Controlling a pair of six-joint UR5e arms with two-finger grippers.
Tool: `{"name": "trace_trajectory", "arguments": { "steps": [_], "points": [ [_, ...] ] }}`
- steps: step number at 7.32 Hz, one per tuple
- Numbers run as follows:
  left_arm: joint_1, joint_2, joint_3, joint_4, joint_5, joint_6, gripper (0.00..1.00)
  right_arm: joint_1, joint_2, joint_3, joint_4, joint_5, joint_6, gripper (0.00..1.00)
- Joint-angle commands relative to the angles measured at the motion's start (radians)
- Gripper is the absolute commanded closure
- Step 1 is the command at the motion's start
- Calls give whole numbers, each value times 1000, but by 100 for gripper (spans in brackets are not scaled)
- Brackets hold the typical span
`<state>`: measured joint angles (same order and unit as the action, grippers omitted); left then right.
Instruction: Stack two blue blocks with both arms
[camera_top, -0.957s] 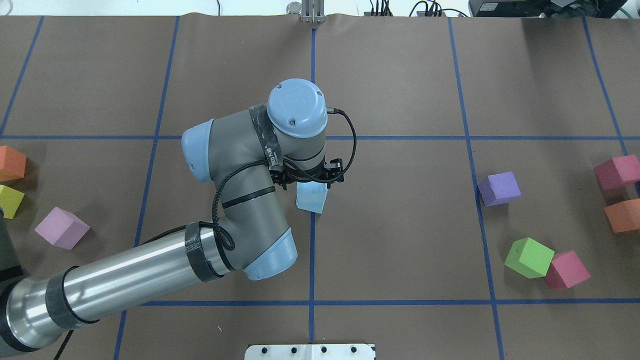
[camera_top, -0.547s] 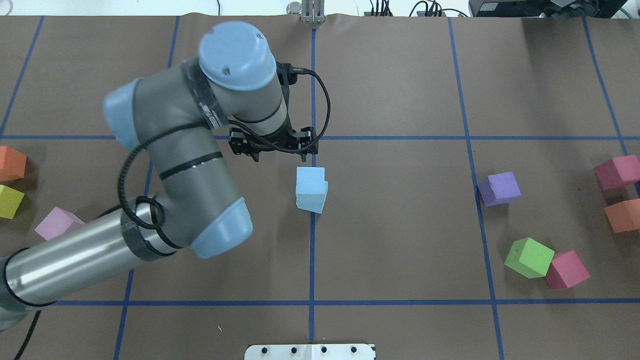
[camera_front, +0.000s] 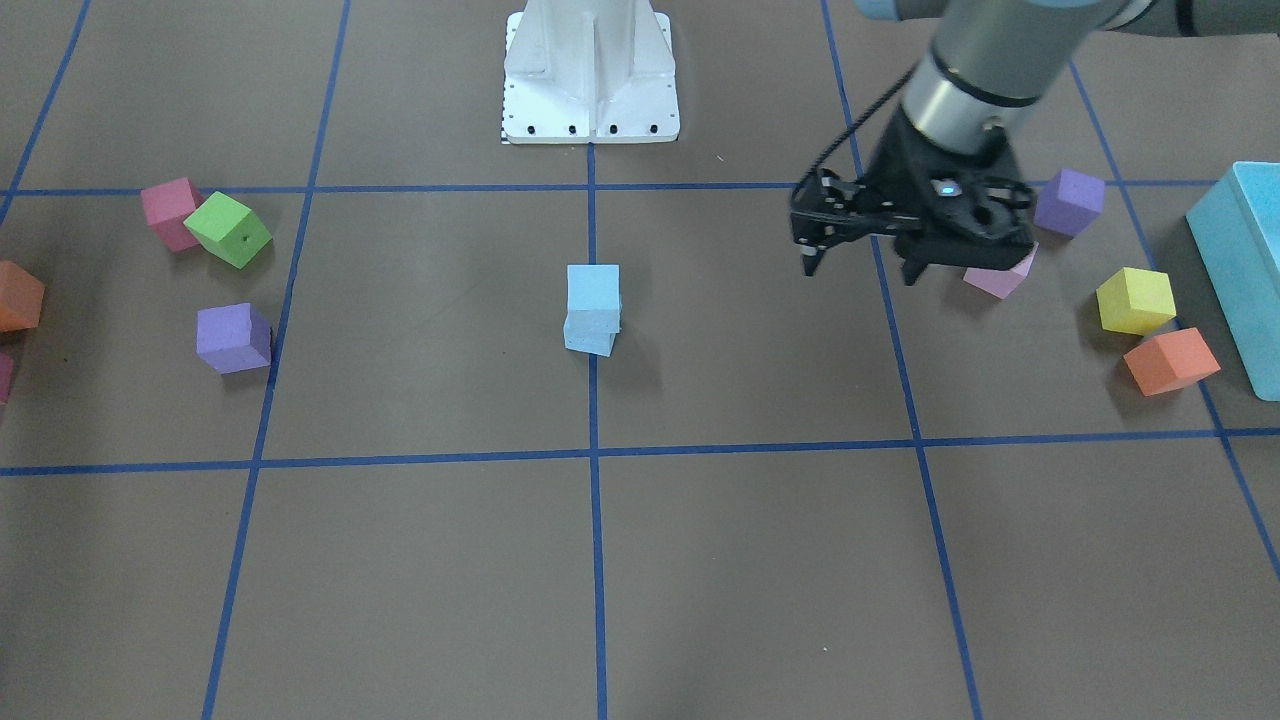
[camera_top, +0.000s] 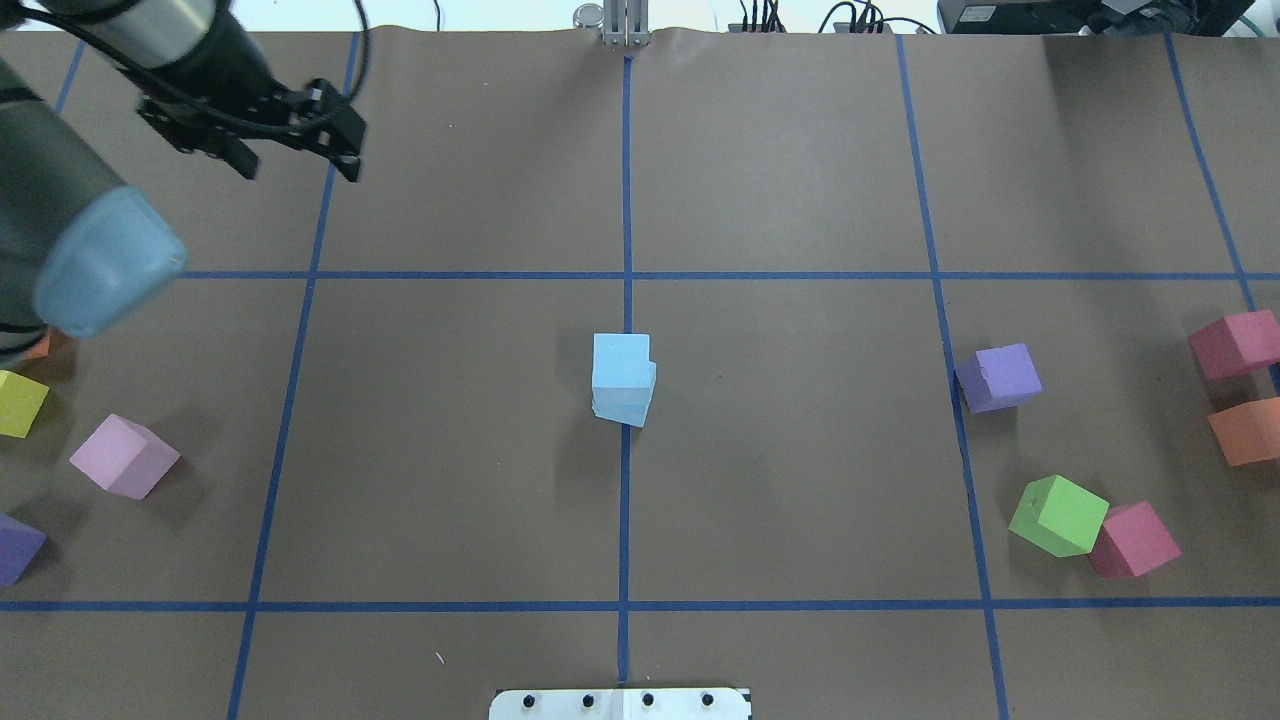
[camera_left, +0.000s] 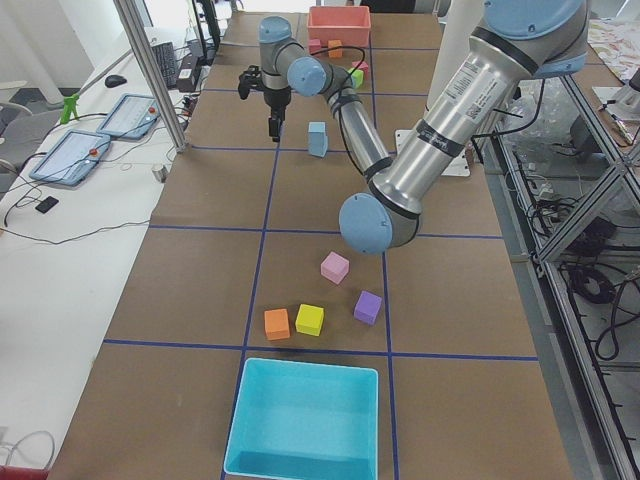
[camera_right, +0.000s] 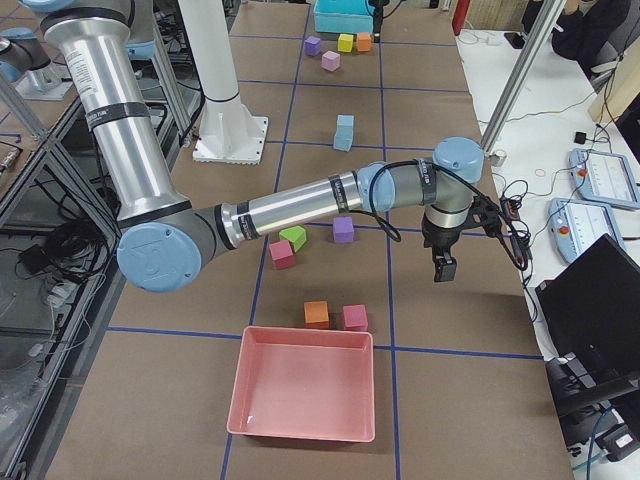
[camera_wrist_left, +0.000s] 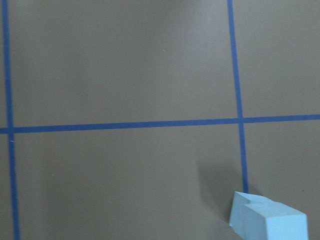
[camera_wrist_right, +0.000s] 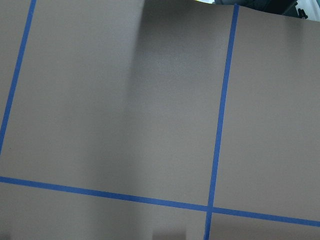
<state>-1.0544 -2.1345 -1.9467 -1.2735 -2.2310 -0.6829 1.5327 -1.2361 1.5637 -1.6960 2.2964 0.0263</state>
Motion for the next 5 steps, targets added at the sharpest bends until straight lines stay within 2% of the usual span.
{"name": "trace_trajectory", "arguments": {
  "steps": [1,2,3,5],
  "points": [
    [-235,215,-12,6,-65,390,2,-6,23,-25,-2,0,1,0],
    [-290,291,3,5,-65,528,2,-12,23,-25,-1,2,1,0],
    [-364,304,61,0,-67,602,2,-22,24,-25,-1,2,1,0],
    [-474,303,188,-4,-136,733,2,-31,39,-25,-2,2,0,0]
  ]
}}
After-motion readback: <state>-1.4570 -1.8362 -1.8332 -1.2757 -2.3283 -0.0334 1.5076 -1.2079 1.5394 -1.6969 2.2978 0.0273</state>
